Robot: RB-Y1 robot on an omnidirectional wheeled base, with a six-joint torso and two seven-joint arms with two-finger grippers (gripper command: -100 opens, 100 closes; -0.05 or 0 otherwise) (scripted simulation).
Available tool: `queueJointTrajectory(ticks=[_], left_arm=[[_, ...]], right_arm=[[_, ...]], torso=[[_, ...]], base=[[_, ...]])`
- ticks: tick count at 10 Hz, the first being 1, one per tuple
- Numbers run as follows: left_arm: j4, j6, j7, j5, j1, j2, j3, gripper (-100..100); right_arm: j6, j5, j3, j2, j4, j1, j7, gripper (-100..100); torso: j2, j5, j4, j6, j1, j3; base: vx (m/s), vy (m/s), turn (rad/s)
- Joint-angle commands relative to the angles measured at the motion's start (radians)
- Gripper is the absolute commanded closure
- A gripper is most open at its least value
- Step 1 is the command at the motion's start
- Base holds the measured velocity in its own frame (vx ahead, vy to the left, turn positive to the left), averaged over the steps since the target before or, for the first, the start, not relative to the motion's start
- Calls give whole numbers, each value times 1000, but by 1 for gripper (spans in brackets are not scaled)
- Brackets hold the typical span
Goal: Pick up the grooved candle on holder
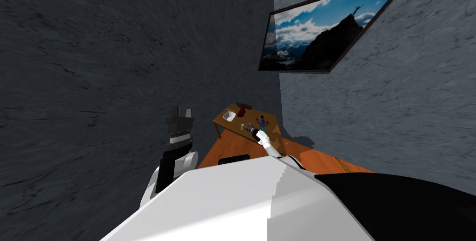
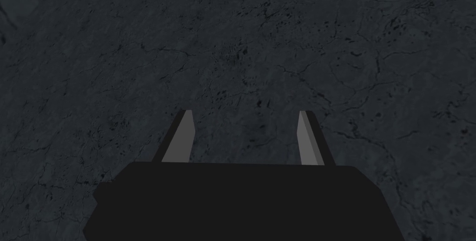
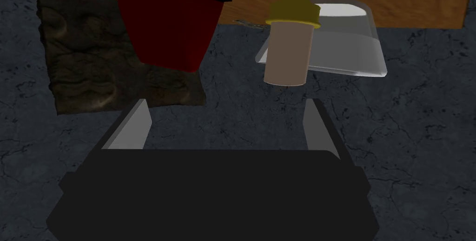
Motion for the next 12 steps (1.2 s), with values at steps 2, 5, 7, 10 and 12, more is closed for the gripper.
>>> queueJointTrajectory(ticks=[2,5,7,10,12], left_arm=[[0,0,0,0,0,0,0,0],[0,0,0,0,0,0,0,0],[0,0,0,0,0,0,0,0],[0,0,0,0,0,0,0,0],[0,0,0,0,0,0,0,0]], right_arm=[[9,78,5,0,56,-28,27,-100],[12,151,6,1,91,-46,48,-100],[14,199,6,2,124,-63,68,-100],[17,280,7,5,180,-91,105,-100],[18,325,8,6,204,-104,121,-100]], torso=[[0,0,0,0,1,0],[0,0,0,0,1,0],[0,0,0,0,1,0],[0,0,0,0,2,0],[0,0,0,0,2,0]], base=[[3,-32,73],[5,-31,66],[4,-26,73],[6,-23,79],[9,-20,74]])
